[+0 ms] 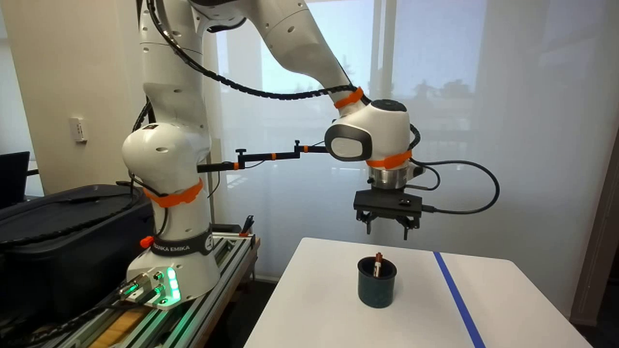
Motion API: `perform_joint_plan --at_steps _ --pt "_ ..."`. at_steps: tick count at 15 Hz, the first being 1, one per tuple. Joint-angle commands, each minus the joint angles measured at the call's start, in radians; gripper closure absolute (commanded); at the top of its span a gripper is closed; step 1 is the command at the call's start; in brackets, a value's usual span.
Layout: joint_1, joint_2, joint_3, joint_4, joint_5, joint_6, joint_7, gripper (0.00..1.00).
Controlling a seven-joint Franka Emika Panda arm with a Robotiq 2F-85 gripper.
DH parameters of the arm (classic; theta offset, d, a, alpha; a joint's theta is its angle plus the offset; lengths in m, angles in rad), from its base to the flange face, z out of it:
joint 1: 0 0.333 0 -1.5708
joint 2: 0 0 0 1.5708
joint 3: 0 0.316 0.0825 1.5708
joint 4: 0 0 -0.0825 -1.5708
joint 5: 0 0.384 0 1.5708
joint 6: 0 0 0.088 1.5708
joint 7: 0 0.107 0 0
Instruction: Remove the marker from the cup and put it on the table
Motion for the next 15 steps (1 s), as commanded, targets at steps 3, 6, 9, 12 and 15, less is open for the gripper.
perform_joint_plan --at_steps 3,6,9,12,15 --pt "-0.115 0.115 0.117 0.054 0.045 0.017 -0.085 0.42" --pt "-0.158 0.153 0.157 0.058 0.031 0.021 -0.083 0.45" --pt "-0.190 0.182 0.190 0.057 0.024 0.025 -0.081 0.42" --pt "-0.215 0.203 0.215 0.059 0.020 0.031 -0.079 0.65" --pt "-0.235 0.219 0.231 0.060 0.014 0.042 -0.077 0.73"
